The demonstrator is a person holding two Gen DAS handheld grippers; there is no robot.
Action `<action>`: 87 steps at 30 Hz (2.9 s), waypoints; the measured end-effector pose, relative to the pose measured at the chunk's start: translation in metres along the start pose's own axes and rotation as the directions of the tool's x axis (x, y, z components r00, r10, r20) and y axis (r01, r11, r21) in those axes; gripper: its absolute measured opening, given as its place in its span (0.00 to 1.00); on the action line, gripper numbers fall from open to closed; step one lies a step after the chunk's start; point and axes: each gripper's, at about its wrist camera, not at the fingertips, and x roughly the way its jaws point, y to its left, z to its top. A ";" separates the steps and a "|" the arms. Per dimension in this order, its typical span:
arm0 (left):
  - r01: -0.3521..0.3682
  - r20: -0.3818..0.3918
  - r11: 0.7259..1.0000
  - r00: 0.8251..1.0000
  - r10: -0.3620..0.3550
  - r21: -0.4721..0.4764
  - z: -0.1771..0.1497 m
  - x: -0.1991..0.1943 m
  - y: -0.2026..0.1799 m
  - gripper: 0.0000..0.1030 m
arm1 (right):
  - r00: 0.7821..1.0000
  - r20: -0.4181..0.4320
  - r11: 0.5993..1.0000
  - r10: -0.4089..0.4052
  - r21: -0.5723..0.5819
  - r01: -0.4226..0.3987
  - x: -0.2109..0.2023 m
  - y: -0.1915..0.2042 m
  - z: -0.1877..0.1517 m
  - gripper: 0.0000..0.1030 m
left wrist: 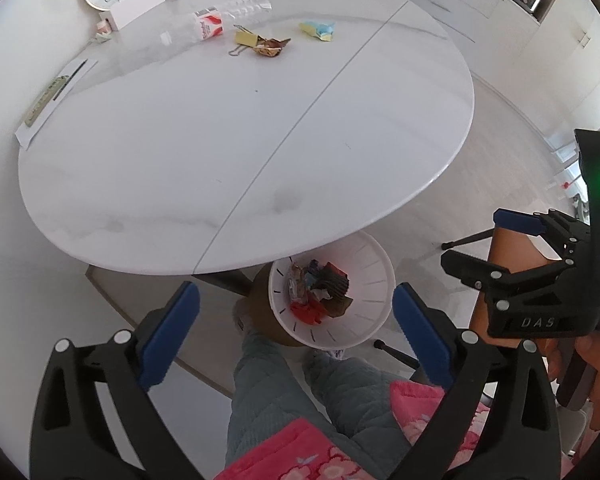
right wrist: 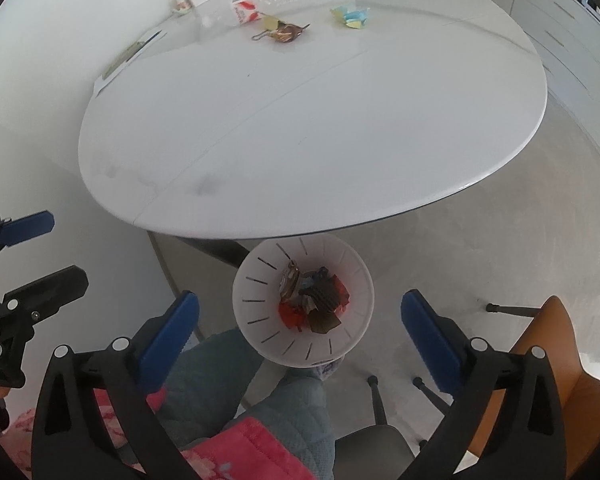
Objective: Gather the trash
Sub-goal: 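Move both tools back over the table toward the remaining papers, then grasp the blue-yellow paper with the right tool while the left tool grasps the brown wrapper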
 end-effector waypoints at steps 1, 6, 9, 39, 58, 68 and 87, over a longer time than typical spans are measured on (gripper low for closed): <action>-0.004 0.003 1.000 1.000 0.004 -0.001 0.000 -0.001 0.001 0.92 | 1.000 0.001 1.000 0.001 0.003 -0.001 0.000 -0.001 0.001 0.98; -0.027 0.011 1.000 1.000 0.027 -0.015 0.005 -0.002 0.005 0.93 | 1.000 0.006 1.000 -0.009 0.013 0.009 -0.004 -0.001 0.008 0.98; -0.031 0.013 0.999 0.999 0.031 -0.028 0.010 -0.004 0.011 0.93 | 1.000 0.018 1.000 -0.007 0.013 0.006 -0.009 0.000 0.020 0.98; 0.071 0.049 0.989 0.996 -0.078 0.131 0.299 0.129 0.139 0.93 | 0.982 0.142 0.983 -0.122 0.152 0.100 0.126 -0.027 0.323 0.98; 0.135 0.022 0.991 0.991 -0.135 -0.011 0.308 0.165 0.089 0.90 | 0.987 0.073 0.987 -0.142 0.087 0.136 0.184 -0.062 0.355 0.36; 0.055 0.002 0.984 0.998 -0.056 -0.172 0.320 0.196 0.047 0.76 | 0.985 0.113 0.987 -0.131 0.105 0.120 0.151 -0.088 0.324 0.35; -0.076 -0.003 0.991 0.997 0.076 -0.113 0.356 0.237 0.019 0.47 | 0.982 0.136 0.983 -0.129 0.147 0.109 0.122 -0.106 0.305 0.35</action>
